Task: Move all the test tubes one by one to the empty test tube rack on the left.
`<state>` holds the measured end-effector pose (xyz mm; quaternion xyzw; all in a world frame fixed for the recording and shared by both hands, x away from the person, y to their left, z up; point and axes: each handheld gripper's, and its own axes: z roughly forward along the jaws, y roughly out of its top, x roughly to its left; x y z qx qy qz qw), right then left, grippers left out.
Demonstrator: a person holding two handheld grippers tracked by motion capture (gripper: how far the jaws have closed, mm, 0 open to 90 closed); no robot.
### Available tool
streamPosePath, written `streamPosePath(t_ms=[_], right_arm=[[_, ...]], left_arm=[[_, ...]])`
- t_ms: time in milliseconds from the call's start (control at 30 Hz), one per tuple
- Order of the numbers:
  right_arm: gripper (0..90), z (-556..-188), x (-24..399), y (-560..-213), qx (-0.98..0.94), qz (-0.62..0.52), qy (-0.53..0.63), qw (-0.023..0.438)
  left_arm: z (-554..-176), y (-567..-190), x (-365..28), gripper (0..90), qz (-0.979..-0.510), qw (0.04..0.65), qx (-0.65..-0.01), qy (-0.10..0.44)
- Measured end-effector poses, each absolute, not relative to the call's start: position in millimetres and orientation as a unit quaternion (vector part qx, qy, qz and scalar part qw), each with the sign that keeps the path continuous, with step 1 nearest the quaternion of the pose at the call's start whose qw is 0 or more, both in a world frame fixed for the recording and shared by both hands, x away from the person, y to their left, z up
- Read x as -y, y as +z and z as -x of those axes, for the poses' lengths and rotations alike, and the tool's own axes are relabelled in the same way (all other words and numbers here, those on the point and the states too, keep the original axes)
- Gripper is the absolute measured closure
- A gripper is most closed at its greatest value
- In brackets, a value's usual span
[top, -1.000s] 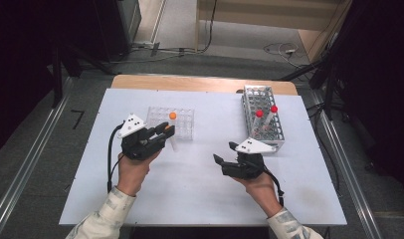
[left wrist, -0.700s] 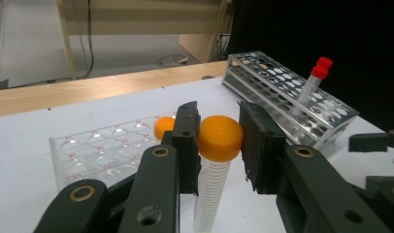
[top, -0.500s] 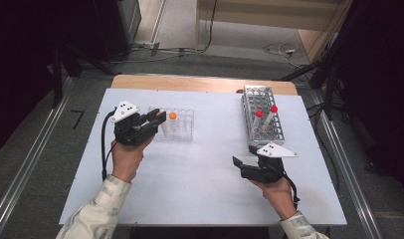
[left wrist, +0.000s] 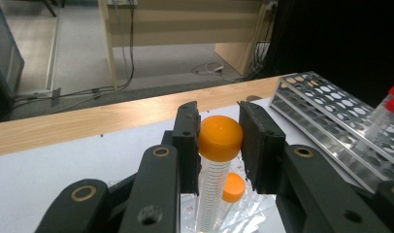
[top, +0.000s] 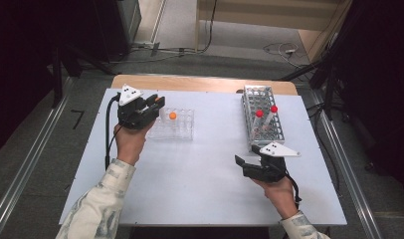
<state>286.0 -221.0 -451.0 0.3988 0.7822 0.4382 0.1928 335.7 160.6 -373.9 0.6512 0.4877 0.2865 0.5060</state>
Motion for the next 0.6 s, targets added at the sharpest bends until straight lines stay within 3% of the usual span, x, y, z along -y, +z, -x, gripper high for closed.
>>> streamPosePath(t_ms=[600], right_arm=[[26.0, -286, 223, -451, -0.781, -0.401, 0.438, 0.193]], left_arm=[[-347, -399, -150, 70.3, -0.659, 0.482, -0.493, 0.300]])
